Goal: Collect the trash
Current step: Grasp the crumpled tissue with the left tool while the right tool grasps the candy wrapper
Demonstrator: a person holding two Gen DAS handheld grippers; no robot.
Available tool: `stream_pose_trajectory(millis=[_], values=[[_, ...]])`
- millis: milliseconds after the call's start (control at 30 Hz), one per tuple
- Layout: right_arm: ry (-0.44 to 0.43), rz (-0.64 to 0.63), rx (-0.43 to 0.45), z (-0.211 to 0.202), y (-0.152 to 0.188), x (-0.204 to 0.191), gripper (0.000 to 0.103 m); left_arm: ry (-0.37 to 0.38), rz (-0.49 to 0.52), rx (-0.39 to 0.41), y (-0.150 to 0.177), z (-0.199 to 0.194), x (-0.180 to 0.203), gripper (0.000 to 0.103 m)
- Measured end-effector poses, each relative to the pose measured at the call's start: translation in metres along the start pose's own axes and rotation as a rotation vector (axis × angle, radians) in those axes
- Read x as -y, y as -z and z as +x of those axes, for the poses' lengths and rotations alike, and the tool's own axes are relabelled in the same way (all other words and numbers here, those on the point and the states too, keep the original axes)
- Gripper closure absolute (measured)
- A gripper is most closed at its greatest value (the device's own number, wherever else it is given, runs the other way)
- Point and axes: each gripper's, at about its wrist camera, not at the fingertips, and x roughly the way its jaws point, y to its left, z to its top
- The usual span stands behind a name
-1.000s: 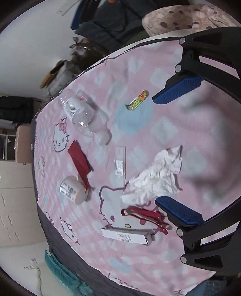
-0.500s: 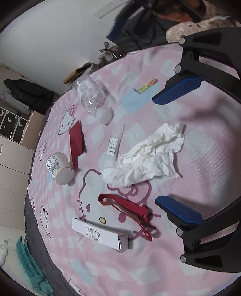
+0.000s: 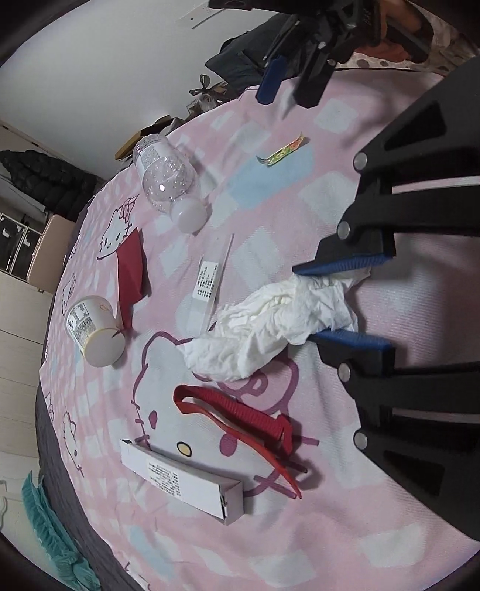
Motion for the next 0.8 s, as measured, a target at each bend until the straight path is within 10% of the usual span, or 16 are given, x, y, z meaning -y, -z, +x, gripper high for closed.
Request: stream_pose_trajectory(millis=[800], values=[[0.091, -0.167, -0.064, 0.031, 0.017, -0.011, 0.086, -0.021, -0.038, 0.018, 0.000, -0.008, -0.006, 0.095]])
